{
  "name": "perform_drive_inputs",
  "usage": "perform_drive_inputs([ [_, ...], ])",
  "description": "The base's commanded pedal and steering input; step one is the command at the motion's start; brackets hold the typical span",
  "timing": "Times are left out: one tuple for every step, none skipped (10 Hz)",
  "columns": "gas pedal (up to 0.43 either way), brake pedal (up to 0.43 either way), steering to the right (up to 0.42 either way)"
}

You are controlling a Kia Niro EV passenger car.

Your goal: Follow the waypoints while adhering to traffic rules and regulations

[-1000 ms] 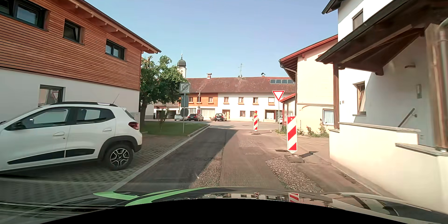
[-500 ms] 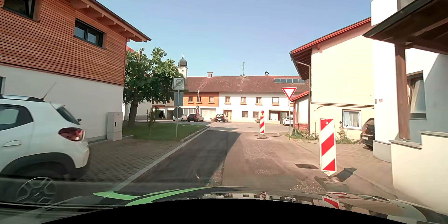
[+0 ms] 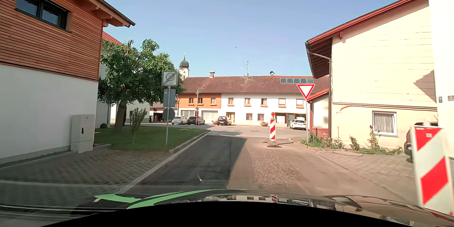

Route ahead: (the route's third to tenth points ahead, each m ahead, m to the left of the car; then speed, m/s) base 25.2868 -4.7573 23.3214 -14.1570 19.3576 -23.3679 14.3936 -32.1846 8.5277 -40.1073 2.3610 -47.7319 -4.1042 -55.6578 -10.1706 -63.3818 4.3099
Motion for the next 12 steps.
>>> perform_drive_inputs([
  [0.000,0.000,0.000],
  [0.000,0.000,0.000],
  [0.000,0.000,0.000],
  [0.000,0.000,0.000],
  [0.000,0.000,0.000],
  [0.000,0.000,0.000],
  [0.000,0.000,0.000],
  [0.000,0.000,-0.001],
  [0.000,0.000,0.000],
  [0.000,0.000,-0.001],
  [0.000,0.024,-0.001],
  [0.000,0.061,-0.001],
])
